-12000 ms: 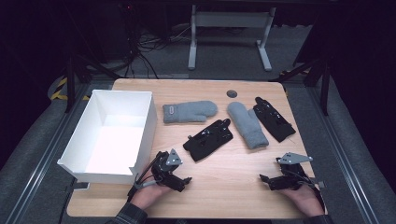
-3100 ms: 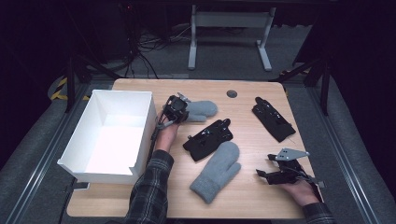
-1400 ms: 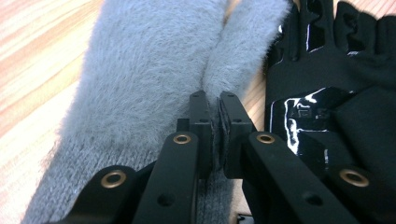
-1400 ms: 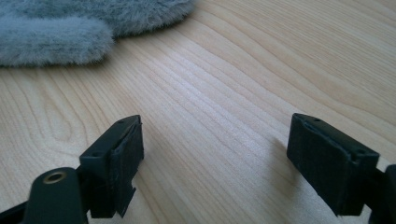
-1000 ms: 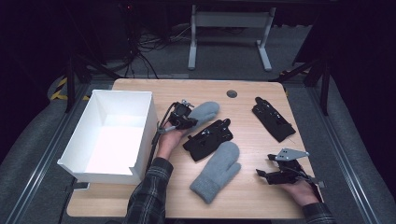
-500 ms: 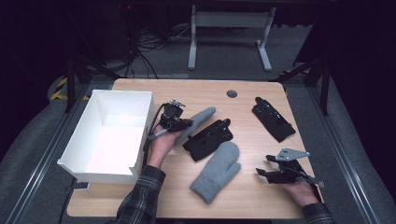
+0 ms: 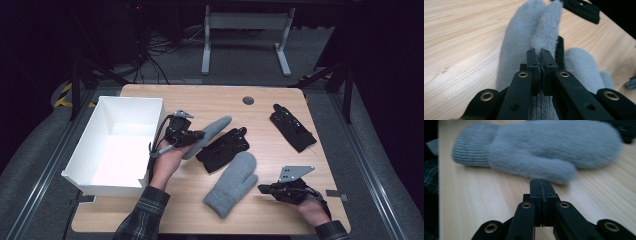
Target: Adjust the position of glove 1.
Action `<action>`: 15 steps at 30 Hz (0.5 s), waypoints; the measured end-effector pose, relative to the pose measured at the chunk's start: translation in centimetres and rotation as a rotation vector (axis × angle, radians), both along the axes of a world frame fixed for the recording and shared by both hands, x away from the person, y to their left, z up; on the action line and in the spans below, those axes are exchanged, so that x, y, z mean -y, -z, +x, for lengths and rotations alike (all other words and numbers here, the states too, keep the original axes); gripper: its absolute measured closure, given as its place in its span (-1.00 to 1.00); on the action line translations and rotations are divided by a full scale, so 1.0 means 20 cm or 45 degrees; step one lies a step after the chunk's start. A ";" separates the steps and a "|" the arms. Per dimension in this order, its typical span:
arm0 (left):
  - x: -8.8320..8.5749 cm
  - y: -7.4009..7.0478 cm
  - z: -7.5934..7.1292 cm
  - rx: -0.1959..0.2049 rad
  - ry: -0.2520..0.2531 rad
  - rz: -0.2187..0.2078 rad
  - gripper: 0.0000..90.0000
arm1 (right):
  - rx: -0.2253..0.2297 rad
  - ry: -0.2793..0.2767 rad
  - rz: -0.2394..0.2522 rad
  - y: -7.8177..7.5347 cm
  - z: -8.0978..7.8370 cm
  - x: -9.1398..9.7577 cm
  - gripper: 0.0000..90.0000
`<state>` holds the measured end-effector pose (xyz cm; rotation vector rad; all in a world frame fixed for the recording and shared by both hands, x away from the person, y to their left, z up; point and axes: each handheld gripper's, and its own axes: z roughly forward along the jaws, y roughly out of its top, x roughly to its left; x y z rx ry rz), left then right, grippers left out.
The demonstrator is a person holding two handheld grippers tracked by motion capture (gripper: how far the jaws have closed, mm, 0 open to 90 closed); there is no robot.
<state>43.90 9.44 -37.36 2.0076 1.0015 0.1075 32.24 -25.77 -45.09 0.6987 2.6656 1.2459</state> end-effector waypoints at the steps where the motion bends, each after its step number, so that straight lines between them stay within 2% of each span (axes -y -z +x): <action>1: 0.00 0.00 -0.01 0.002 0.002 -0.003 0.95 | -0.008 -0.022 -0.002 0.00 0.00 -0.02 1.00; 3: 0.01 -0.01 -0.02 -0.002 0.016 -0.013 0.95 | -0.023 -0.071 -0.011 0.01 -0.01 -0.09 1.00; 4: 0.01 -0.02 -0.04 -0.003 0.030 -0.020 0.95 | -0.040 -0.116 -0.022 0.02 0.00 -0.16 1.00; 6: 0.01 -0.02 -0.05 -0.007 0.039 -0.024 0.95 | -0.041 -0.128 -0.028 0.03 0.00 -0.18 1.00; 9: 0.02 -0.02 -0.07 -0.001 0.054 -0.010 0.95 | -0.053 -0.171 -0.050 0.05 0.00 -0.27 1.00; 15: 0.03 -0.01 -0.12 -0.009 0.080 -0.020 0.95 | -0.053 -0.190 -0.045 0.05 0.02 -0.35 1.00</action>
